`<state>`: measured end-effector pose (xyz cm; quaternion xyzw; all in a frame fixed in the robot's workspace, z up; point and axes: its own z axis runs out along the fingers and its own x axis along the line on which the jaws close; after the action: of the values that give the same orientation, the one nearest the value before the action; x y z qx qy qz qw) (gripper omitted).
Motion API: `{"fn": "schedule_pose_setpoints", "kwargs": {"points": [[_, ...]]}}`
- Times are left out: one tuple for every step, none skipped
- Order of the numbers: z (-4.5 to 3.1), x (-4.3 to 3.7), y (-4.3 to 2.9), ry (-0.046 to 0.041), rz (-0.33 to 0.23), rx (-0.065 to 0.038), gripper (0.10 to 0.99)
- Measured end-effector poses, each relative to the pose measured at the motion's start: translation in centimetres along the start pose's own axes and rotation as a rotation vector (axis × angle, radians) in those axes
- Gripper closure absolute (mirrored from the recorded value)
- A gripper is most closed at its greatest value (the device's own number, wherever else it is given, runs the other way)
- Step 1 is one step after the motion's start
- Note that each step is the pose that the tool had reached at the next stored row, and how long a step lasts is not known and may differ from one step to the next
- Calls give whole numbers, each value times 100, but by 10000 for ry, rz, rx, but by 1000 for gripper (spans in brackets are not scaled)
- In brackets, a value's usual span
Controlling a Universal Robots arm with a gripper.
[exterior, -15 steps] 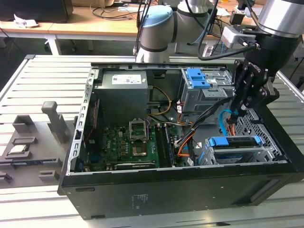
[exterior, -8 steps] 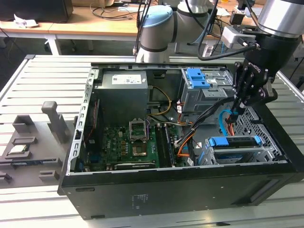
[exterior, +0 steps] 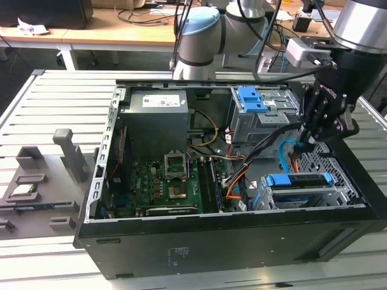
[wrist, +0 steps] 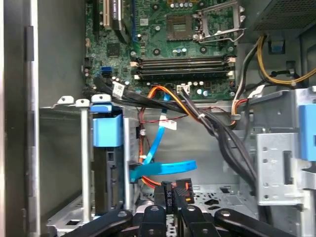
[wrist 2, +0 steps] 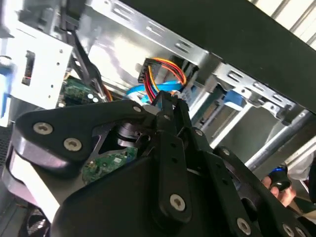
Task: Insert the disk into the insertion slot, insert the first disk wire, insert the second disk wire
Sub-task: 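Insert the first disk wire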
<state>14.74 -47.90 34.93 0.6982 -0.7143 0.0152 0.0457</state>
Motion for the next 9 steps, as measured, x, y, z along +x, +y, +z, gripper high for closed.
{"fn": "schedule_pose_setpoints", "kwargs": {"points": [[4,50,-1,0,0,0,902],[8,93,-2,0,0,0,902],[15,168,-4,1,0,1,902],[26,269,-7,-2,0,0,902],[32,345,-8,0,1,0,902],[37,371,-9,-1,1,0,902],[42,385,-10,-2,0,0,902],[52,392,-13,-2,1,1,902],[63,393,-19,-2,1,1,902]]}}
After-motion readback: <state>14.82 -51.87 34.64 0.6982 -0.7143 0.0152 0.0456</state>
